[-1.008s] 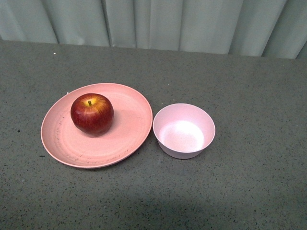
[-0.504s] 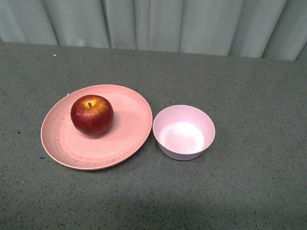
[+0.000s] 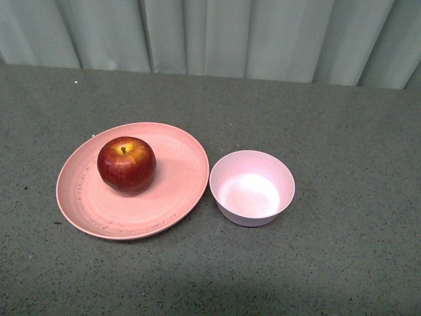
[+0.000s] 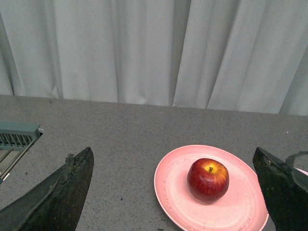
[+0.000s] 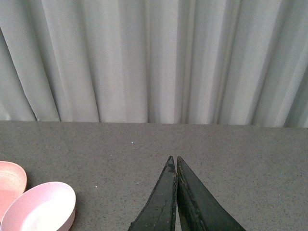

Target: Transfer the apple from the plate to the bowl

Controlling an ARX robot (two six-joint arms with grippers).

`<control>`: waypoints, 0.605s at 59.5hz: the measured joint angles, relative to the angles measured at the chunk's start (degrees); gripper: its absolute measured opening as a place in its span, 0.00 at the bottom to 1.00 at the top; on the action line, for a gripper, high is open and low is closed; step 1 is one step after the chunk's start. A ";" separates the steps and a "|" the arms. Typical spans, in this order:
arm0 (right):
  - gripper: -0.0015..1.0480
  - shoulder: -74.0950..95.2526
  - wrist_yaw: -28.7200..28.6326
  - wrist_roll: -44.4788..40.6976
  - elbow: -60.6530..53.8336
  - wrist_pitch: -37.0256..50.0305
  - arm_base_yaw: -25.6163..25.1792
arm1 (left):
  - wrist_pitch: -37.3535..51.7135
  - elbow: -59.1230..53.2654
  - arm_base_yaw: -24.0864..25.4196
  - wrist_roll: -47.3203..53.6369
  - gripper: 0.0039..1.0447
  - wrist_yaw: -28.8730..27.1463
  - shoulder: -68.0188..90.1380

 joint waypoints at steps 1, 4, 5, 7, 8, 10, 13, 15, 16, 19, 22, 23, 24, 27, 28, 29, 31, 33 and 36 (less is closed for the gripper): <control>0.01 -0.46 0.00 0.00 0.00 -0.48 0.00 | 0.00 0.00 0.00 0.00 0.94 0.00 0.00; 0.01 -4.24 0.00 0.00 0.04 -5.68 0.00 | 0.00 0.00 0.00 0.00 0.94 0.00 0.00; 0.01 -5.09 -0.02 -0.02 0.04 -6.78 0.00 | 0.00 0.00 0.00 0.00 0.94 0.00 0.00; 0.01 -7.69 -0.13 0.00 0.04 -9.66 0.00 | 0.00 0.00 0.00 0.00 0.94 -0.04 0.00; 0.01 -8.17 -0.13 0.00 0.04 -9.86 0.00 | 0.00 0.00 0.00 0.00 0.94 -0.04 0.00; 0.01 -9.60 -0.15 0.00 0.04 -10.03 0.00 | 0.00 0.00 0.00 0.00 0.94 -0.02 0.00; 0.01 -9.88 -0.15 0.00 0.04 -10.19 0.00 | 0.00 0.00 0.00 0.00 0.94 0.00 0.00; 0.01 -9.88 -0.15 0.00 0.04 -10.27 0.00 | 0.00 0.00 0.00 0.00 0.94 0.00 0.00; 0.01 -9.88 -0.13 0.00 0.04 -10.27 0.00 | 0.00 0.00 0.00 0.02 0.94 0.00 0.00; 0.01 -9.88 -0.15 0.00 0.04 -10.29 0.00 | 0.00 0.00 0.00 0.00 0.94 0.00 0.00; 0.01 -9.88 -0.15 -0.04 0.04 -10.29 0.00 | 0.00 0.00 0.00 0.00 0.94 0.00 0.00; 0.04 -9.88 -0.15 -0.04 0.04 -10.29 0.00 | 0.00 0.00 0.00 0.00 0.94 0.00 0.00; 0.05 -9.90 -0.15 -0.04 0.04 -10.29 0.00 | 0.00 0.00 0.00 0.00 0.94 0.00 0.00; 0.14 -9.92 -0.15 -0.04 0.04 -10.29 0.00 | 0.00 0.00 0.00 0.00 0.94 -0.02 0.00; 0.17 -9.92 -0.15 -0.04 0.04 -10.29 0.00 | 0.00 0.00 0.00 0.00 0.94 0.00 0.00; 0.20 -9.92 -0.15 -0.04 0.04 -10.29 0.00 | 0.00 0.00 0.00 0.00 0.94 0.00 0.00; 0.26 -9.92 -0.15 -0.04 0.04 -10.29 0.00 | 0.00 0.00 0.00 0.00 0.94 0.00 0.00; 0.31 -9.92 -0.15 -0.04 0.04 -10.29 0.00 | 0.00 0.00 0.00 0.00 0.94 0.00 0.00; 0.39 -9.92 -0.15 -0.04 0.04 -10.29 0.00 | 0.00 0.00 0.00 0.00 0.94 0.00 0.00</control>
